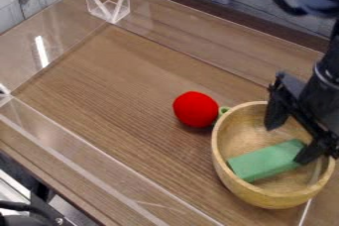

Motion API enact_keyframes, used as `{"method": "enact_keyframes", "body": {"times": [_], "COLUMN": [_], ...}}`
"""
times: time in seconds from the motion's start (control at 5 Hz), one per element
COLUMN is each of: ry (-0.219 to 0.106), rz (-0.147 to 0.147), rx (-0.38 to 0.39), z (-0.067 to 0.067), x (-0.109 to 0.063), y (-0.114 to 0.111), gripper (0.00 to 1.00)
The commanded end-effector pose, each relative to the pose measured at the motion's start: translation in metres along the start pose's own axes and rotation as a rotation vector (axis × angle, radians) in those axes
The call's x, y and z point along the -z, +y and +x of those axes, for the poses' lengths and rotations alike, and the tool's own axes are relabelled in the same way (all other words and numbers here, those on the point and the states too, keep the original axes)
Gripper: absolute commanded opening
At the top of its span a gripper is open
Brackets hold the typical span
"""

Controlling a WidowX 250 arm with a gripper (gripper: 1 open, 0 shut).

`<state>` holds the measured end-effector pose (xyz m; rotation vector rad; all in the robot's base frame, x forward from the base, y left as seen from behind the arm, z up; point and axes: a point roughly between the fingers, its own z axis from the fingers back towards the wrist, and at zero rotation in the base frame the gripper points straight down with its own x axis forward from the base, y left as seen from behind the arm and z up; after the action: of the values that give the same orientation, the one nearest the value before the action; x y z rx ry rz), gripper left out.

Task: Put the green stick in the brown bowl

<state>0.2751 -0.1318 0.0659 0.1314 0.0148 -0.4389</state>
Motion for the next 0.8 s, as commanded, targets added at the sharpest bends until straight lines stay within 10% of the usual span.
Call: {"method": "enact_keyframes", "body": {"times": [0.0, 0.6], "ry": [-0.083, -0.120], "rz": [0.006, 0.004], "rx": [0.031, 0.036], "z": [0.000, -0.021], "x": [-0.026, -0.040], "y": [0.012, 0.000], "gripper": [1.00, 1.00]}}
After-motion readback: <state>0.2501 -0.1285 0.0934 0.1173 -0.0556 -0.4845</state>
